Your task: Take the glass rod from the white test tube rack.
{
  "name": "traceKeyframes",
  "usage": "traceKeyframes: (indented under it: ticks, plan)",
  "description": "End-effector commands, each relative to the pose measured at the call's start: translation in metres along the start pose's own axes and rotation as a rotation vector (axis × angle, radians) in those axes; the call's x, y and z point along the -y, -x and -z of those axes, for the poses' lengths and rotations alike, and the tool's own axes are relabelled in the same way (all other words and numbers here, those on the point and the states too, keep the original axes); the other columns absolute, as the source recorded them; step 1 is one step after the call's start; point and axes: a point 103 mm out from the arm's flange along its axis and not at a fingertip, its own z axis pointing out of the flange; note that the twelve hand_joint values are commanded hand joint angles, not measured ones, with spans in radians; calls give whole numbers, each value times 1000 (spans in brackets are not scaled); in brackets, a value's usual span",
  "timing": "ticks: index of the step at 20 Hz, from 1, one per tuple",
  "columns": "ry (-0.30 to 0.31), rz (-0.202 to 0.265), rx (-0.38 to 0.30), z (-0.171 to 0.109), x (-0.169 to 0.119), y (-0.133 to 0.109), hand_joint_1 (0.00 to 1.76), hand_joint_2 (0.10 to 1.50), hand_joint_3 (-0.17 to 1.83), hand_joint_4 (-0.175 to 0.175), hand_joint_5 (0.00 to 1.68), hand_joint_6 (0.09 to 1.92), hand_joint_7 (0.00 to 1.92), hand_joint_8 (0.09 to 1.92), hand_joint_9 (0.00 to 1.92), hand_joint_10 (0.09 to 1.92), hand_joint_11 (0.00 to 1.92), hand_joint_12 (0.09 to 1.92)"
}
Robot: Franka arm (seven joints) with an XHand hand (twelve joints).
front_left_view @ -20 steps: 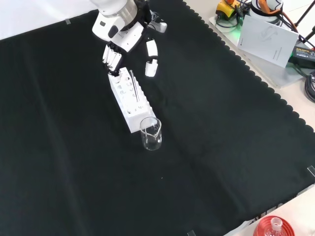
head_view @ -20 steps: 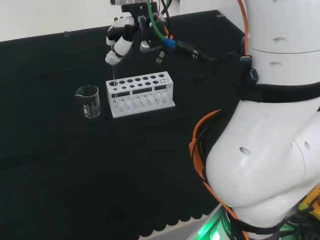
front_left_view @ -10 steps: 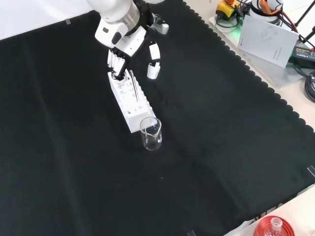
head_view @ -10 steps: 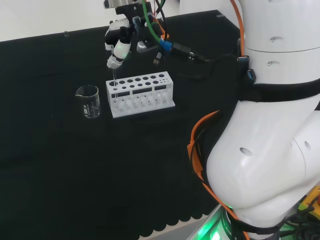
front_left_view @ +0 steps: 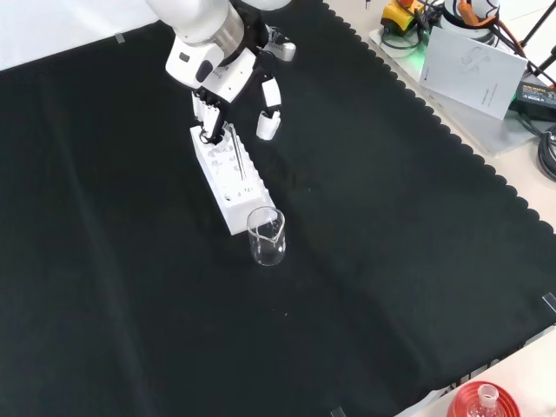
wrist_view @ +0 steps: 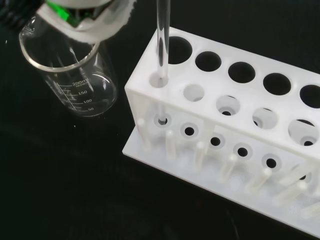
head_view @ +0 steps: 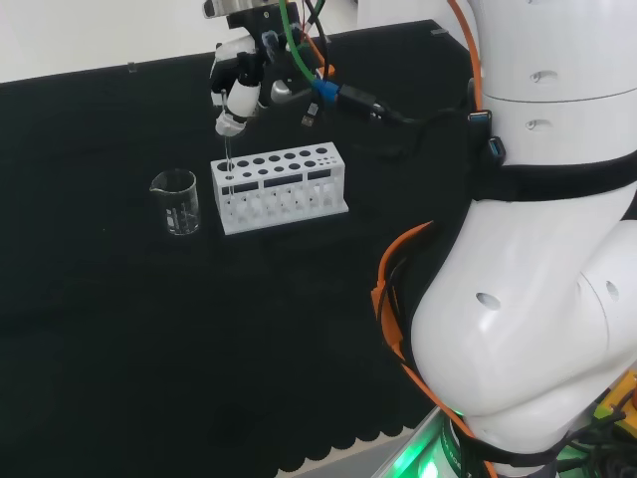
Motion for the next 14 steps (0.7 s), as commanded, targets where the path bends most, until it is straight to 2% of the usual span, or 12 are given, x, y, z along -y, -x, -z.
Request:
traceKeyframes:
  ticks: [1, 14]
  plan:
    - [-6, 4, 7, 2, -6, 1, 940, 606, 612, -174, 535, 957, 790, 852, 993, 725, 940, 1214]
    - [-8, 16, 27, 10, -19, 0, 999, 610, 696, -175, 677, 929, 899, 803, 1112, 651, 1064, 1151]
